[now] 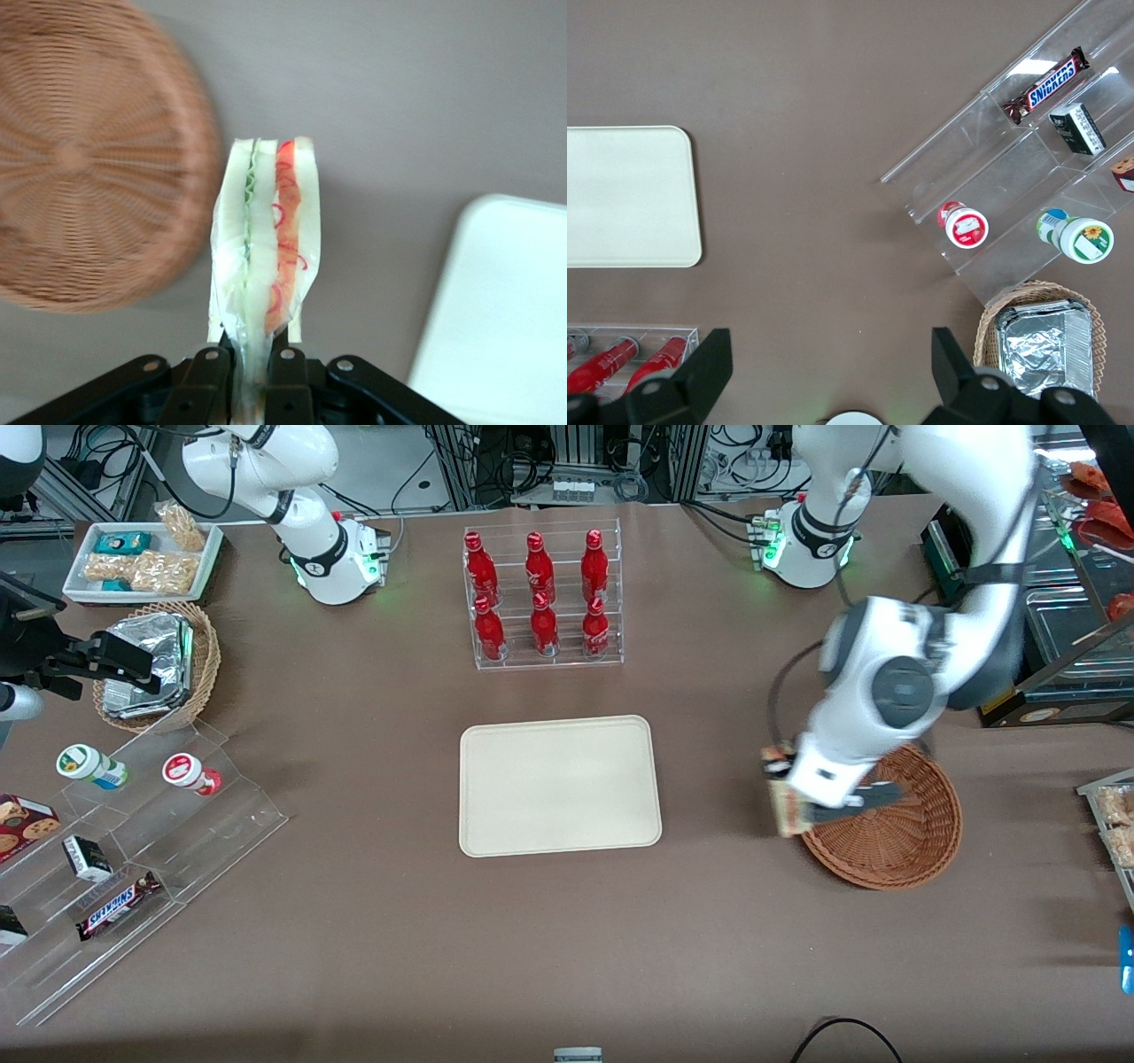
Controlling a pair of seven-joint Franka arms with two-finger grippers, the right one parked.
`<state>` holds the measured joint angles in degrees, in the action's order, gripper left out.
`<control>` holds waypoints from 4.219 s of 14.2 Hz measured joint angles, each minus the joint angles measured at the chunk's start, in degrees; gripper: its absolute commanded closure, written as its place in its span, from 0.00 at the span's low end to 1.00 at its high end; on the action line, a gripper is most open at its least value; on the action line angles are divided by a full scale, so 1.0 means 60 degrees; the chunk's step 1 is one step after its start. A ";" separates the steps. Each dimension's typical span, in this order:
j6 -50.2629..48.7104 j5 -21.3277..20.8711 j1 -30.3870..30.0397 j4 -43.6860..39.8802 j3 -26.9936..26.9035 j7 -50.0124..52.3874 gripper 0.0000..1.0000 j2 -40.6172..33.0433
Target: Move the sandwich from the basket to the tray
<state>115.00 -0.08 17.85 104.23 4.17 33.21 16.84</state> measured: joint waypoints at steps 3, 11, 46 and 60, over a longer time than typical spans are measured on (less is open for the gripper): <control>0.0064 0.0438 0.1371 -0.1137 0.0024 0.0900 1.00 0.1106; 0.2075 0.0601 0.4149 -0.3324 0.0019 0.3806 1.00 0.3888; -0.0840 -0.0427 0.0764 0.0107 -0.0743 -0.1733 0.00 -0.0650; -0.3400 -0.0273 -0.3213 -0.0363 0.0005 -0.6999 0.00 -0.3303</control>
<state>94.60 -1.72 -1.43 102.05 4.20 -8.78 -2.98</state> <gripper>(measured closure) 0.000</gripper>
